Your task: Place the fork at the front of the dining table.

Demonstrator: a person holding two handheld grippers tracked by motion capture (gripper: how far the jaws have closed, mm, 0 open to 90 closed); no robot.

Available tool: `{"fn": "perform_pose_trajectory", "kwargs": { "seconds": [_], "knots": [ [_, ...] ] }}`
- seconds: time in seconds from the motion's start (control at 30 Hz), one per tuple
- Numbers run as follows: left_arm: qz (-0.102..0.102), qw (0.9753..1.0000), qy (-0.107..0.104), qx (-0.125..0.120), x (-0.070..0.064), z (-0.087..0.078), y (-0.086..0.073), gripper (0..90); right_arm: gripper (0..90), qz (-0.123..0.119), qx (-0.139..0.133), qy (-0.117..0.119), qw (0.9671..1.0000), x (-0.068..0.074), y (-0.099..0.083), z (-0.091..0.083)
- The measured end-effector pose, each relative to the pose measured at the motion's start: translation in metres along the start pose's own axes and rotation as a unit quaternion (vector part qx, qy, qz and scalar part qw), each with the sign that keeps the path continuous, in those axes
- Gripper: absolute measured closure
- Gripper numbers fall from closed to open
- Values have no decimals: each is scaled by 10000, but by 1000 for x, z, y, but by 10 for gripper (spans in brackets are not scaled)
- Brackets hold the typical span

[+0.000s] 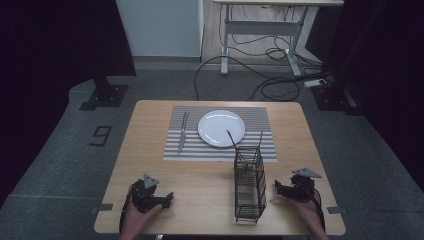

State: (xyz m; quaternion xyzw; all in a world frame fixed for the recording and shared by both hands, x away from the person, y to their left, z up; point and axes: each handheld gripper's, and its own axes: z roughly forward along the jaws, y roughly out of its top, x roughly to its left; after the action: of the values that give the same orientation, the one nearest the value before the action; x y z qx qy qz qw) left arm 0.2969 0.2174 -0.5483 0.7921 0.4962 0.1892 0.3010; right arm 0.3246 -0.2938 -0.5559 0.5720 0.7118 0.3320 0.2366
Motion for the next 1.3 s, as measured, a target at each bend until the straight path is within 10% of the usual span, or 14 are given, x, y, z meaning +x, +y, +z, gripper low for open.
{"fn": "perform_pose_trajectory", "kwargs": {
  "seconds": [0.43,1.3],
  "knots": [
    [-1,10000,-1,-1,0,0,0,12,155,221,-522,224,9981,2,14,-26],
    [8,10000,-16,8,0,1,1,2,293,-114,-1205,774,9896,35,95,-60]
  ]
}}
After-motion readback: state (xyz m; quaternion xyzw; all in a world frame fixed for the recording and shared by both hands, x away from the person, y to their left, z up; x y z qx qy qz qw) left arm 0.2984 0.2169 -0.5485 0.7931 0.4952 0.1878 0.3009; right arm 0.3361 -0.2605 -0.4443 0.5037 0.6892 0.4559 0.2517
